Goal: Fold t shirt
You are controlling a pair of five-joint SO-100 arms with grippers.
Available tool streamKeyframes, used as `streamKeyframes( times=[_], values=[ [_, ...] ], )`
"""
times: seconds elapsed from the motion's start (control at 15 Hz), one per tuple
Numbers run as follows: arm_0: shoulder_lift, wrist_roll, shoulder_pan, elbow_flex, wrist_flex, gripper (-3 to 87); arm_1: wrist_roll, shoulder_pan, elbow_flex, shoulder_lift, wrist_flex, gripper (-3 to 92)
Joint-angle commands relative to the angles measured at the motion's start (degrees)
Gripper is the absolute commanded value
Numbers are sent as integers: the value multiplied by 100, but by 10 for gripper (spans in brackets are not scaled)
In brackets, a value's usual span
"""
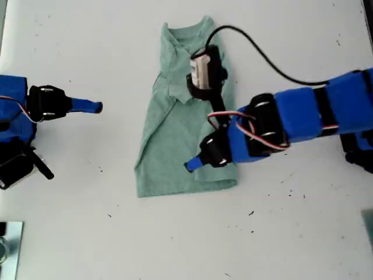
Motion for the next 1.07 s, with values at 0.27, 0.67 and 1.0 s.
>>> streamKeyframes(
  times=[0.27, 0.67, 1.0],
  values=[
    [62, -26, 123, 70, 26, -2, -598, 1266, 5792, 6354, -158, 127],
    [-70, -413, 229, -44, 18, -3, -334, 2171, 9896, 10529, 571, 24],
    [-5045, -1811, 1450, -4078, 765, -3, -352, 2285, 9888, 10529, 598, 24]
  ],
)
